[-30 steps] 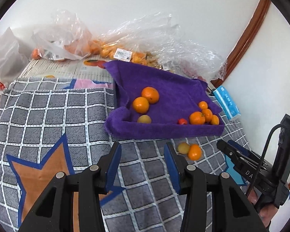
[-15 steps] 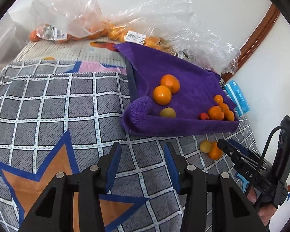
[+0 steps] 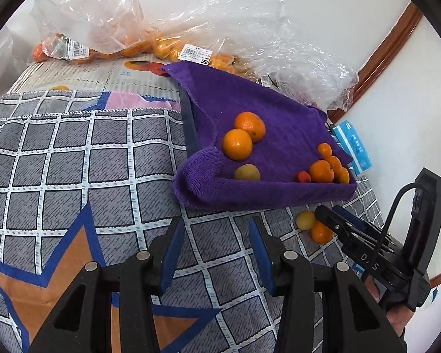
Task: Organize fruits
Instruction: 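Move both tools back to the loose fruit beside the towel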
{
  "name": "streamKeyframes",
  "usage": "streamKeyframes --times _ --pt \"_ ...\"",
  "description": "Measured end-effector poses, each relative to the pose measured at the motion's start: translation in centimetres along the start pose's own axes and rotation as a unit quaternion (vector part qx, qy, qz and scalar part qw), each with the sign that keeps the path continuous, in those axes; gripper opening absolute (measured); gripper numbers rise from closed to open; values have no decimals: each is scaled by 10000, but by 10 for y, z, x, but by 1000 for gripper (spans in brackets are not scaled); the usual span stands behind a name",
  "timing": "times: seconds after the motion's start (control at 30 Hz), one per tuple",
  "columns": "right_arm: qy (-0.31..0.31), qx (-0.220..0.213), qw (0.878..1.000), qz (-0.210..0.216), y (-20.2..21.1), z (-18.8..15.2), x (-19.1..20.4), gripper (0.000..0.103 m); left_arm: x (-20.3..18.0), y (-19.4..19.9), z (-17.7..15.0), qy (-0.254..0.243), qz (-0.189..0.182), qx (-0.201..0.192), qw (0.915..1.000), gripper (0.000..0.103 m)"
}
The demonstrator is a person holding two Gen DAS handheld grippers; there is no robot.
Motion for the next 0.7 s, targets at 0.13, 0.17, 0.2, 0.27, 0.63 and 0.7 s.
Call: streamKeyframes --times 0.13,0.17,0.2,0.27,0.63,0.7 --pt "12 7 10000 80 -3 2 3 50 1 1 2 45 -27 -31 10000 43" --pt "23 21 9999 118 -4 2 5 50 2 1 2 51 -18 -28 10000 44" --pt "58 29 9998 166 -5 2 8 50 3 1 1 63 -9 -20 10000 44" --pt "121 10 9998 173 -5 3 11 51 4 0 1 93 1 5 10000 44" --pt "404 69 9985 372 -9 -1 30 54 13 1 2 165 65 6 9998 44" --pt "430 23 9983 386 -8 -1 31 46 17 3 4 220 75 -21 9997 44"
Point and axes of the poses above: each gripper's, at about its wrist camera, not at the fingertips, and y roughly against the way its jaws point, x to its left, z to its top, the point moved 9 cm from there along -y, roughly the way its jaws point, and after that the axes turned 9 degrees about -x, right-handed, at the moved point
